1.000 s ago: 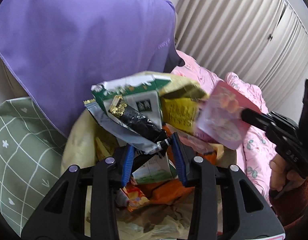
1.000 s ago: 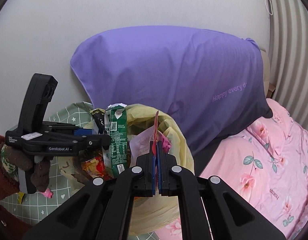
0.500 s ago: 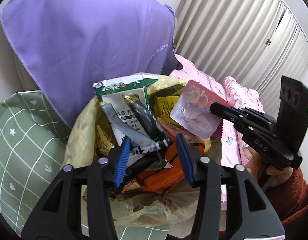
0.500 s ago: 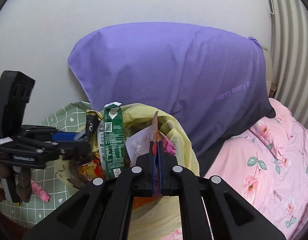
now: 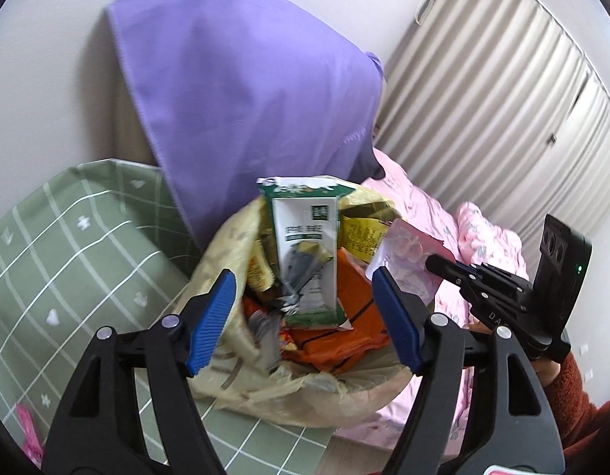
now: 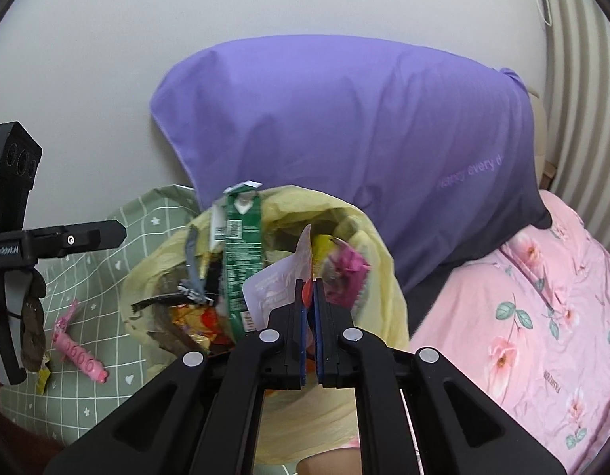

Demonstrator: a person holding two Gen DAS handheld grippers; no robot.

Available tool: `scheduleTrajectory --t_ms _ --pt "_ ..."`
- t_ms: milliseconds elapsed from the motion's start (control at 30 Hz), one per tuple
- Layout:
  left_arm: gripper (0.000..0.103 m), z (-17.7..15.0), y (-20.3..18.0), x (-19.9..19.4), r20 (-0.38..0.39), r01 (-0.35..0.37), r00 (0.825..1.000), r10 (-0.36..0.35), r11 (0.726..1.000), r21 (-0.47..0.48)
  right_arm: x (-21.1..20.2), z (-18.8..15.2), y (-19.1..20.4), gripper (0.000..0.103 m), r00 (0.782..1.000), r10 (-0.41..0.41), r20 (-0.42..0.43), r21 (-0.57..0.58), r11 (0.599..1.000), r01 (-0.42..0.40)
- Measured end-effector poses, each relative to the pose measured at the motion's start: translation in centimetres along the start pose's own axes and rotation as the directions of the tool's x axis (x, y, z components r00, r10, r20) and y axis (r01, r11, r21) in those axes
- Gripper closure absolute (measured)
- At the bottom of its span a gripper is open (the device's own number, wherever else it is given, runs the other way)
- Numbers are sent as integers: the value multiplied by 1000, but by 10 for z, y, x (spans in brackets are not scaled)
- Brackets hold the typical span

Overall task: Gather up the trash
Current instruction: 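Carry both wrappers into the yellow bag and open both grippers, then move both tools back over the yellow snack bag and pink lollipop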

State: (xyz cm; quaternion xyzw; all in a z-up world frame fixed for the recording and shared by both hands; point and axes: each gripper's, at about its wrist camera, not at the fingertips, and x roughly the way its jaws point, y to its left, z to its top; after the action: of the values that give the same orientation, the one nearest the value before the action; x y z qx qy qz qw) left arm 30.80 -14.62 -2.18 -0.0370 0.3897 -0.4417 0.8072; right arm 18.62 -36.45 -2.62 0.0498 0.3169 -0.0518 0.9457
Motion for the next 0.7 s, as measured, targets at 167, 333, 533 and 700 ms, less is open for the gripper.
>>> scheduleTrajectory --t_ms 167,333,533,700 --pt "35 -4 15 -16 31 -17 999 19 999 -51 1 0 17 97 999 -15 -30 -70 997 13" --pt "35 -8 28 -26 43 -28 999 32 996 -90 13 -4 30 97 985 59 -160 -76 994 -72" --pt "35 -21 41 -34 48 -29 998 35 991 -128 43 -15 60 96 922 135 -363 -44 986 -162" --pt "34 -28 53 -42 59 -29 997 39 987 -158 57 -18 70 65 876 114 -469 -40 988 -150"
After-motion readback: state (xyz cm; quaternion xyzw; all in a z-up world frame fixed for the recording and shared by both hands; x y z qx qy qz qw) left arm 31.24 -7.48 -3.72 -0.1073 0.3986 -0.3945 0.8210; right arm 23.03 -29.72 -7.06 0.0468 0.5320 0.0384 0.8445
